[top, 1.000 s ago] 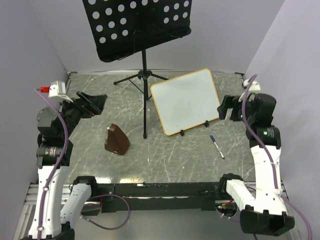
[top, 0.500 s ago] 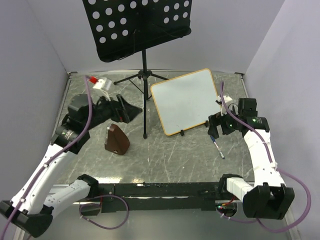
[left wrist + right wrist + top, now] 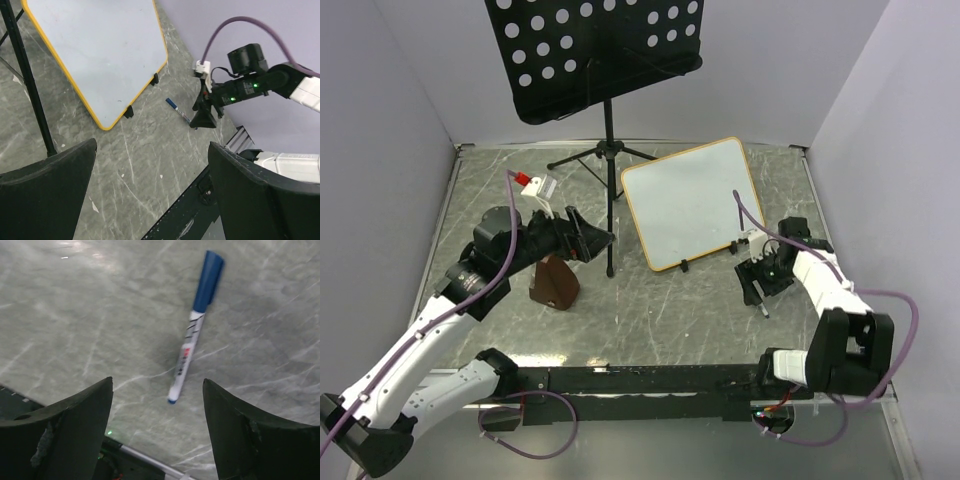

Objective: Write a sentence on the whiteboard
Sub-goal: Pick up the whiteboard marker from the center of the board, then pass from the right arm to the left, then open the pen cap from the whiteboard marker, then place the pen cap at the center of the board, then pick up the whiteboard from the whiteboard stand.

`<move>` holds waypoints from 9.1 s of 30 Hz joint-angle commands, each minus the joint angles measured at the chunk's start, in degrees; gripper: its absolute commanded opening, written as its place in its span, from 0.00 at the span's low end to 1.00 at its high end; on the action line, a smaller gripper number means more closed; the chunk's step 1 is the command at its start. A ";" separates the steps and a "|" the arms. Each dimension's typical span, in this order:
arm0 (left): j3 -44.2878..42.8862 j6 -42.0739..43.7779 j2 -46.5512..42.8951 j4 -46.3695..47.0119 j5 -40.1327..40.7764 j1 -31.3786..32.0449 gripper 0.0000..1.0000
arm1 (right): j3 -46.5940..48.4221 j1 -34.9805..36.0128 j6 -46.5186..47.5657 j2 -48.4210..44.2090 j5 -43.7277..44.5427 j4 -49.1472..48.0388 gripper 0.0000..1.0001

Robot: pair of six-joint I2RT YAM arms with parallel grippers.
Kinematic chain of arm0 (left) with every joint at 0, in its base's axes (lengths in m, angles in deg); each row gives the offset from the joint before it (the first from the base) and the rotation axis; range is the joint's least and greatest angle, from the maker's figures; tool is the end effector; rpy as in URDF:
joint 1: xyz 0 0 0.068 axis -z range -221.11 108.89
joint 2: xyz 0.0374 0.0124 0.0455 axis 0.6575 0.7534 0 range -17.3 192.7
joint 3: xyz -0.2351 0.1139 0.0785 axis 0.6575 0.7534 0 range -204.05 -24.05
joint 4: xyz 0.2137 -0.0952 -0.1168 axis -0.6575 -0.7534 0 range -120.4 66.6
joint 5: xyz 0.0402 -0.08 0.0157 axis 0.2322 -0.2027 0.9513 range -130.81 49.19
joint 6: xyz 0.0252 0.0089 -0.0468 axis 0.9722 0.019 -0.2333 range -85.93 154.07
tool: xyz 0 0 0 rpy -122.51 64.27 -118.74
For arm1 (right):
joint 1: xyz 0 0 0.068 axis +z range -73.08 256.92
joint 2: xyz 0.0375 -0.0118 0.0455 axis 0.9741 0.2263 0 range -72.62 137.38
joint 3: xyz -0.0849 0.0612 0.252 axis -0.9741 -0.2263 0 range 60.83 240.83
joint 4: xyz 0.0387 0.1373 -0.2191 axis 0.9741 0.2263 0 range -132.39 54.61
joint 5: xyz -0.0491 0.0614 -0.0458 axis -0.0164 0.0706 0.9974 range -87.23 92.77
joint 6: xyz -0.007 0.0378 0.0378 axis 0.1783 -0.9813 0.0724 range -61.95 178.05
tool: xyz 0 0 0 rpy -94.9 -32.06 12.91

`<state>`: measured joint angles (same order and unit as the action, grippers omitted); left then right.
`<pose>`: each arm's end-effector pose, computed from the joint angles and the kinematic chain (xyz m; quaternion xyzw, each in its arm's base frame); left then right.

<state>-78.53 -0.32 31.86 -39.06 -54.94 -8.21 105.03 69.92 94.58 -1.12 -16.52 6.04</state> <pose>0.1570 -0.1118 0.3762 0.0688 0.7631 -0.4308 0.4768 0.2079 -0.0138 0.2005 -0.2694 0.9406 0.1090 0.1754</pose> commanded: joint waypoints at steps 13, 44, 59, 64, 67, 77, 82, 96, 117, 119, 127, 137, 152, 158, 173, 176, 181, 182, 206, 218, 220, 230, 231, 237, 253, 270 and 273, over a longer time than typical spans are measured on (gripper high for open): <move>0.69 -1.73 1.28 6.52 -0.90 0.32 0.97 | 1.76 1.12 -3.14 15.86 7.25 -14.23 0.41; -1.24 -25.11 32.56 33.16 -12.68 11.65 0.98 | 18.54 25.10 -1.98 -6.91 -27.38 4.23 0.00; -2.91 -23.62 35.82 31.75 -17.42 13.06 0.61 | 19.43 26.69 -3.22 -6.56 -27.56 3.34 0.00; -4.23 -22.30 36.88 30.43 -19.26 13.06 0.49 | 19.25 26.60 -3.05 -6.20 -27.73 3.25 0.00; -5.02 -22.03 37.75 29.99 -19.97 13.15 0.25 | 19.43 26.78 -2.87 -5.94 -28.17 3.60 0.00; 7.86 -37.90 28.28 50.32 -12.87 9.29 0.01 | 25.57 23.27 -5.06 -6.47 -39.49 6.16 0.70; 10.71 -43.04 21.94 56.88 -7.32 8.49 0.01 | 30.85 18.53 -14.28 -4.89 -50.82 1.60 0.75; 8.07 -44.71 17.45 57.58 -1.16 8.23 0.01 | 18.91 17.01 -69.46 -8.66 -58.14 -47.80 0.73; 12.02 -46.12 15.26 57.94 5.25 8.93 0.01 | 19.07 21.86 -76.87 -5.24 -55.24 -52.82 0.43; 12.20 -46.12 15.17 57.85 5.43 9.02 0.01 | 19.69 22.03 -76.79 -4.62 -55.24 -52.56 0.43; 12.73 -46.73 15.78 58.64 7.18 9.55 0.01 | 19.87 22.21 -82.14 -2.43 -54.98 -57.12 0.47; 13.17 -47.26 16.75 59.52 6.75 10.07 0.01 | 19.87 22.39 -86.80 0.39 -54.98 -61.34 0.45; 11.76 -45.50 17.10 56.09 2.97 8.58 0.01 | 22.85 23.62 -76.18 0.92 -59.89 -52.56 0.13; 11.85 -45.59 17.10 56.53 -0.54 7.61 0.01 | 24.52 23.70 -72.14 1.01 -62.09 -48.69 0.38; 11.85 -45.15 16.75 56.88 -1.60 7.35 0.01 | 25.75 25.20 -68.79 1.18 -63.85 -43.95 0.00; 12.55 -43.84 14.65 56.62 -1.60 6.04 0.01 | 28.03 24.50 -60.30 0.74 -65.00 -32.77 0.00; 15.36 -38.83 2.97 47.49 0.33 -1.43 0.01 | 33.91 22.65 -30.92 1.44 -64.83 -4.97 0.00; 15.98 -37.43 1.12 45.39 0.24 -4.05 0.01 | 34.63 22.65 -26.56 1.44 -63.43 -0.66 0.00; 12.64 -12.98 17.42 8.61 13.94 16.84 0.01 | 14.60 7.36 -18.95 -12.00 -27.82 -4.56 0.00; 18.09 -11.66 33.18 21.56 18.34 18.33 0.11 | 11.43 5.16 -19.04 -14.72 -28.70 -5.44 0.00; 18.01 -13.32 33.19 17.19 22.20 18.94 0.20 | 11.17 5.07 -19.22 -14.90 -28.79 -5.71 0.00; 13.18 -15.97 29.42 1.34 26.53 19.91 0.57 | 10.46 4.19 -19.22 -15.43 -29.75 -6.15 0.00; 11.95 -15.27 28.28 1.42 26.00 20.09 0.60 | 10.38 4.11 -19.13 -15.60 -29.93 -6.15 0.00; 7.81 -12.02 21.24 8.51 22.66 19.05 0.86 | 9.15 3.58 -18.43 -17.10 -31.68 -7.20 0.00; 1.92 -10.96 38.89 35.61 -1.24 1.02 0.89 | 2.64 1.82 -18.69 -22.55 -43.82 -14.06 0.00; -0.89 -13.86 54.01 52.03 -7.66 -2.41 0.81 | -0.96 1.29 -15.97 -25.72 -48.30 -15.64 0.00; -1.59 -13.59 55.50 53.89 -9.42 -2.50 0.80 | -0.35 1.20 -16.14 -24.84 -48.21 -15.47 0.00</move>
<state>-78.55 -13.74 84.39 6.44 -60.95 -10.06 104.51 71.62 76.61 -26.32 -62.68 -6.88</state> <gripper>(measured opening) 0.807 0.186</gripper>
